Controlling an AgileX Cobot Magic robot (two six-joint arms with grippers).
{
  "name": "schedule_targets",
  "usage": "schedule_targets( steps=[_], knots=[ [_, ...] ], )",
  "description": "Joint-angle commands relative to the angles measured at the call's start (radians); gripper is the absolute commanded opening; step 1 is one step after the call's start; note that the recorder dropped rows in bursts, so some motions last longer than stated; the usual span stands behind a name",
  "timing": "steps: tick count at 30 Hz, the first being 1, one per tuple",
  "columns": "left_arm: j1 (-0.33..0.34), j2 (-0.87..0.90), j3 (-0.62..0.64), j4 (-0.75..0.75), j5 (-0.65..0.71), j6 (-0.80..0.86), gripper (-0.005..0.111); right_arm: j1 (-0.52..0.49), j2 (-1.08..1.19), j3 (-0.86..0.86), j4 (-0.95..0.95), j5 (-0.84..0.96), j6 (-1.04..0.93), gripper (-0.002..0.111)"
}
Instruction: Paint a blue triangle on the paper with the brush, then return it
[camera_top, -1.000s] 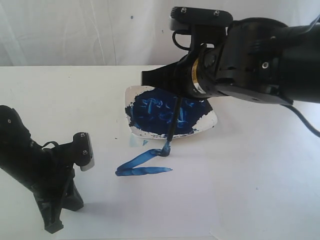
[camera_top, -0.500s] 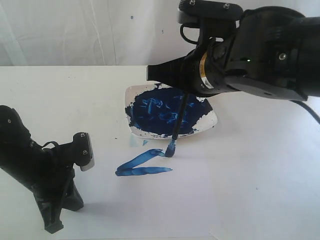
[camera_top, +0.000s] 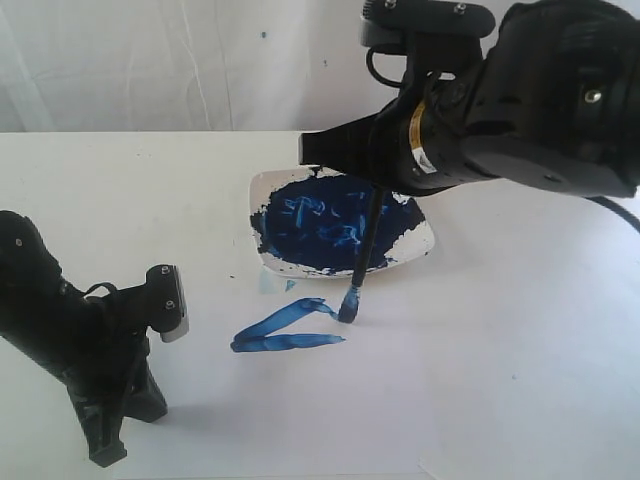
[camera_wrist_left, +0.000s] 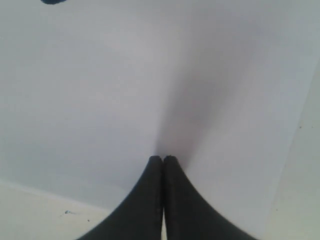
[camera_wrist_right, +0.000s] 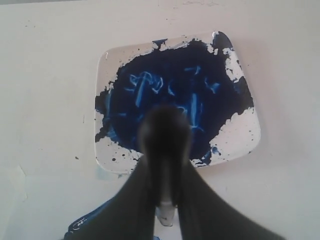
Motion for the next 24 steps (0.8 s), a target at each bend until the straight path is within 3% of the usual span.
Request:
schedule_targets(
  steps=[1,8,24],
  knots=[
    [-0.007,0.002,0.006,-0.011,0.029,-0.004,0.000,0.000,-0.015,0.001,-0.004,-0.039,-0.012,0.000],
    [-0.007,0.002,0.006,-0.011,0.029,-0.004,0.000,0.000,-0.008,0.001,-0.090,-0.180,0.032,0.000],
    [-0.007,0.002,0.006,-0.011,0.029,-0.004,0.000,0.000,0.055,0.001,-0.145,-0.157,0.097,0.000]
  ],
)
